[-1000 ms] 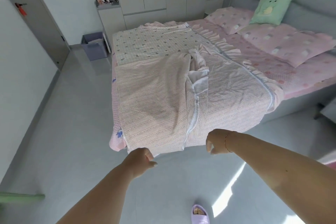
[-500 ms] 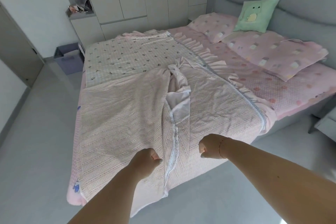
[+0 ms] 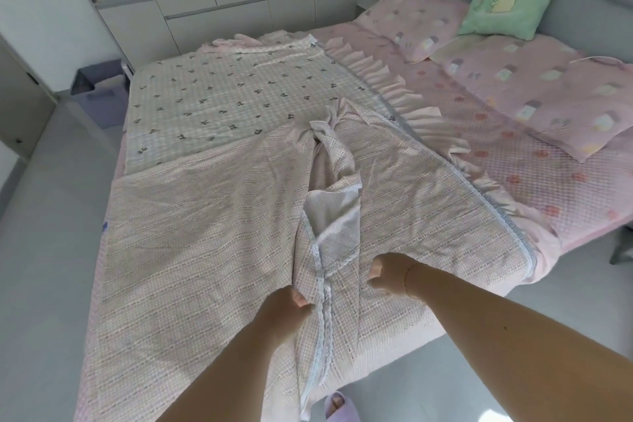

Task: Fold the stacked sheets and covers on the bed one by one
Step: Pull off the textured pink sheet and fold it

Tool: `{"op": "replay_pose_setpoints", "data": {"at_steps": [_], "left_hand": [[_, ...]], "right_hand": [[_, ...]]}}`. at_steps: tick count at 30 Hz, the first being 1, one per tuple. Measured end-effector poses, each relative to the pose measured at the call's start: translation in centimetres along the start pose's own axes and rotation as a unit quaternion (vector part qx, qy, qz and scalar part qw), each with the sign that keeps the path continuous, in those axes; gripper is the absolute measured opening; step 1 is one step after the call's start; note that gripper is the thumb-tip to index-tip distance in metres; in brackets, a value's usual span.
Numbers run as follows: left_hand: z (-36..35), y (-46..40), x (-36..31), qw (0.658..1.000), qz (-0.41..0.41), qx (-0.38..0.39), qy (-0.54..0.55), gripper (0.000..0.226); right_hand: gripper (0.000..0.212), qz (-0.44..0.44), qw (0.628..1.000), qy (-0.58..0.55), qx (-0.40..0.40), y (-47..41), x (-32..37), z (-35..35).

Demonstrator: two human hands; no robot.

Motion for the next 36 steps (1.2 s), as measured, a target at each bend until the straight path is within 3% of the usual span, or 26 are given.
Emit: {"op": "replay_pose_setpoints", "data": {"at_steps": [4, 8, 10, 13, 17, 19, 22, 26, 28, 31, 36], "left_hand": [[0.1, -6.5, -0.3, 1.000, 0.019, 0.017, 0.012, 0.041], [-1.0, -12.9, -0.8, 0.999, 0.027, 0.035, 0.016, 0.047], [-2.0, -15.3, -1.0, 0.998, 0.043, 0.038, 0.023, 0.049], [-2.7, -18.2, -1.0, 0.995, 0.093, -0.005, 0.040, 0.056], [-3.0, -20.9, -0.9, 0.986, 0.143, -0.078, 0.029, 0.068], [-3.0, -22.2, -0.8, 0.980, 0.179, -0.088, 0.020, 0.072], [-3.0, -23.9, -0.3, 0.974, 0.215, -0.067, 0.016, 0.073], [-2.7, -24.5, -0.5, 0.977, 0.202, -0.040, 0.053, 0.036], [-2.4, -24.0, -0.9, 0.973, 0.181, -0.020, 0.139, 0.024], [-1.9, -22.2, -2.2, 0.933, 0.152, 0.009, 0.326, 0.007], [-1.3, -18.7, -4.5, 0.918, 0.128, -0.007, 0.376, 0.017]], "right_hand": [[0.041, -0.043, 0.998, -0.048, 0.005, -6.9, 0.0, -0.2], [0.018, -0.120, 0.971, -0.206, 0.000, -13.2, -1.2, -2.4], [0.023, -0.194, 0.921, -0.335, -0.031, -15.3, -2.4, -4.1], [0.066, -0.276, 0.793, -0.534, -0.097, -17.7, -4.3, -6.0], [0.070, -0.277, 0.668, -0.677, -0.138, -19.8, -4.6, -5.5], [0.057, -0.248, 0.635, -0.710, -0.175, -20.8, -4.6, -4.3], [0.039, -0.213, 0.623, -0.733, -0.173, -22.5, -4.4, -2.9], [0.037, -0.201, 0.553, -0.803, -0.096, -24.1, -4.3, -3.1], [0.036, -0.186, 0.556, -0.806, -0.079, -24.0, -4.4, -2.9], [0.022, -0.166, 0.612, -0.770, -0.068, -23.1, -4.3, -2.0], [0.020, -0.137, 0.714, -0.684, -0.060, -21.2, -2.3, -0.7]]}}
Point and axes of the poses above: each hand's wrist, its own y-axis away from the middle knuckle, its own z-axis out of the back of the hand, x = y × z, the point moved 5 cm from there along -y, towards the middle knuckle, and after that the axes turned 13 degrees about -y, right-handed, at the moved point
